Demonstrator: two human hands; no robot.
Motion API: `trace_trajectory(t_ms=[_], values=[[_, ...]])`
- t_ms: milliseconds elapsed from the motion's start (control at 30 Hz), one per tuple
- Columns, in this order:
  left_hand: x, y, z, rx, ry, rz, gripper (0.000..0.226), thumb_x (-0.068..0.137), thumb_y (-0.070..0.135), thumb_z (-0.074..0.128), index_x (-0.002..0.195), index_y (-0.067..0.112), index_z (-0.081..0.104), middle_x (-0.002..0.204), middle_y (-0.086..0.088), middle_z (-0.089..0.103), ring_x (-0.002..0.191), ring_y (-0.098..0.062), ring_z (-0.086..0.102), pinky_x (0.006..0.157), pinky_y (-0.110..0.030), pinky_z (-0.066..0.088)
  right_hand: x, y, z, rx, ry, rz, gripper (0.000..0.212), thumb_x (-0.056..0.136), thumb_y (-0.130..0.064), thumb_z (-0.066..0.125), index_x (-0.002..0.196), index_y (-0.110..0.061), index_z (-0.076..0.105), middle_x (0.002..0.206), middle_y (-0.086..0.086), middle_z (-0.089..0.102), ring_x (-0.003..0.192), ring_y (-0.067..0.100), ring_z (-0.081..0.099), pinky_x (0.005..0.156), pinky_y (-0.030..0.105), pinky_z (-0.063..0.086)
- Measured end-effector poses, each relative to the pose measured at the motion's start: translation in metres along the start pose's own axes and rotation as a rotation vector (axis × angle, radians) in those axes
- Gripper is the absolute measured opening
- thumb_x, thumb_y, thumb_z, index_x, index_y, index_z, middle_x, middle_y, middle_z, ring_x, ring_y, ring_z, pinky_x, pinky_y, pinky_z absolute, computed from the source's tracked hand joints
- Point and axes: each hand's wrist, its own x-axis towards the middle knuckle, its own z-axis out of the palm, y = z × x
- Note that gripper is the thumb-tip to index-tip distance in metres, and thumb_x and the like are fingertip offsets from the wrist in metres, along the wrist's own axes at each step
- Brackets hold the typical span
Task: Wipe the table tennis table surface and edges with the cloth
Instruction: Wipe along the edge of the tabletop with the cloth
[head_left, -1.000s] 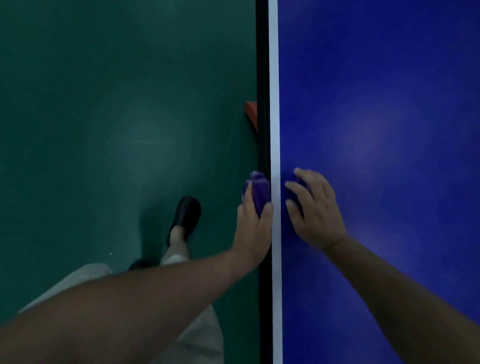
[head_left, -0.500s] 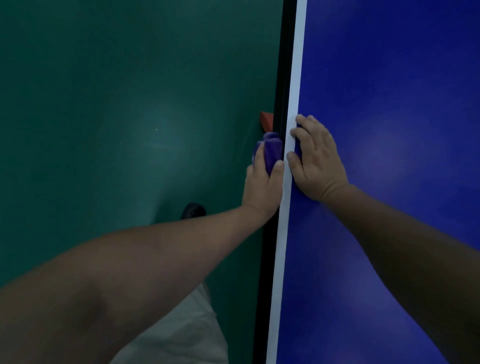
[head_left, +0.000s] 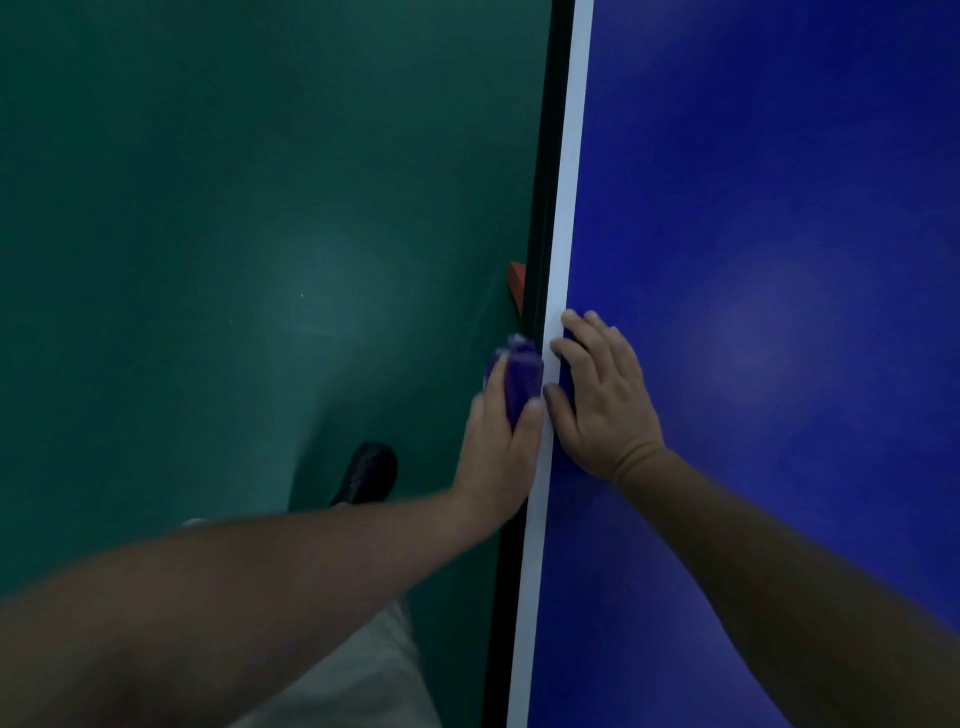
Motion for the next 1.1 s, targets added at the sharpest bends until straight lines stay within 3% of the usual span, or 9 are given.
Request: trace_trajectory(t_ms=[100, 200, 400, 567, 633, 733, 900, 1000, 1100], values=[[0.068, 0.029, -0.002, 0.025, 0.049, -0.002, 0.066, 0.096, 0.052, 0.039, 0.157, 0.033, 0.025, 0.135, 0.003, 0.047, 0.109, 0.000, 0.050, 0.096, -0.028, 0.042, -0.001, 0.002, 0.000, 0.011, -0.003, 0.000, 0.045, 0.101, -0.035, 0.045, 0.135, -0.006, 0.054, 0.157, 0.013, 0.038, 0.149, 0.031, 0.028, 0.122, 0.051, 0.023], [0.102, 0.040, -0.004, 0.036, 0.065, 0.041, 0.063, 0.097, 0.049, 0.039, 0.156, 0.034, 0.025, 0.135, 0.005, 0.047, 0.111, -0.009, 0.052, 0.098, -0.035, 0.046, -0.001, 0.003, 0.001, 0.020, -0.009, -0.007, 0.044, 0.101, -0.034, 0.046, 0.134, -0.007, 0.055, 0.158, 0.012, 0.037, 0.150, 0.029, 0.026, 0.122, 0.052, 0.023], [0.043, 0.007, -0.003, 0.043, 0.037, 0.066, 0.068, 0.097, 0.057, 0.039, 0.158, 0.034, 0.021, 0.135, 0.016, 0.041, 0.116, 0.017, 0.040, 0.098, -0.011, 0.033, -0.001, 0.000, -0.003, 0.048, -0.027, 0.002, 0.042, 0.099, -0.033, 0.049, 0.130, -0.006, 0.058, 0.154, 0.013, 0.042, 0.147, 0.032, 0.032, 0.121, 0.051, 0.024], [0.029, 0.007, -0.007, 0.007, -0.054, 0.004, 0.072, 0.095, 0.060, 0.039, 0.159, 0.033, 0.019, 0.143, 0.002, 0.043, 0.126, -0.004, 0.043, 0.111, -0.031, 0.037, 0.032, 0.020, -0.028, 0.090, -0.041, -0.100, 0.028, 0.097, -0.027, 0.052, 0.110, -0.007, 0.064, 0.132, 0.011, 0.058, 0.123, 0.030, 0.052, 0.104, 0.053, 0.042], [0.062, 0.025, -0.009, 0.005, -0.029, 0.010, 0.069, 0.096, 0.054, 0.042, 0.159, 0.033, 0.020, 0.147, 0.000, 0.043, 0.126, -0.004, 0.042, 0.110, -0.029, 0.036, 0.062, 0.038, -0.037, 0.023, -0.045, -0.123, 0.031, 0.098, -0.027, 0.051, 0.115, -0.004, 0.062, 0.136, 0.014, 0.055, 0.129, 0.031, 0.048, 0.108, 0.053, 0.039], [0.127, 0.053, -0.013, -0.006, 0.020, 0.043, 0.068, 0.096, 0.052, 0.045, 0.159, 0.035, 0.023, 0.148, -0.003, 0.045, 0.126, -0.012, 0.047, 0.106, -0.034, 0.041, 0.115, 0.062, -0.041, -0.068, -0.026, -0.029, 0.046, 0.100, -0.032, 0.050, 0.134, -0.001, 0.054, 0.156, 0.017, 0.037, 0.149, 0.034, 0.025, 0.121, 0.053, 0.024], [0.187, 0.070, -0.020, 0.015, -0.026, 0.045, 0.067, 0.097, 0.059, 0.041, 0.158, 0.044, 0.017, 0.150, 0.000, 0.044, 0.129, -0.017, 0.049, 0.106, -0.046, 0.046, 0.198, 0.083, -0.031, -0.093, -0.033, 0.048, 0.056, 0.104, -0.041, 0.039, 0.149, -0.008, 0.040, 0.164, 0.010, 0.024, 0.154, 0.029, 0.012, 0.125, 0.048, 0.010], [0.174, 0.064, -0.018, -0.052, -0.048, 0.059, 0.064, 0.100, 0.053, 0.043, 0.158, 0.042, 0.018, 0.154, 0.006, 0.040, 0.135, -0.008, 0.043, 0.112, -0.041, 0.040, 0.208, 0.087, -0.025, -0.064, -0.021, 0.066, 0.055, 0.105, -0.039, 0.038, 0.152, -0.011, 0.035, 0.165, 0.007, 0.021, 0.155, 0.025, 0.010, 0.126, 0.045, 0.008], [0.146, 0.057, -0.015, -0.092, -0.034, 0.064, 0.065, 0.100, 0.052, 0.040, 0.159, 0.037, 0.019, 0.156, 0.018, 0.034, 0.142, 0.002, 0.032, 0.116, -0.025, 0.028, 0.206, 0.090, -0.026, -0.057, -0.023, 0.062, 0.054, 0.104, -0.038, 0.038, 0.152, -0.011, 0.035, 0.166, 0.006, 0.021, 0.155, 0.023, 0.009, 0.126, 0.046, 0.008]])
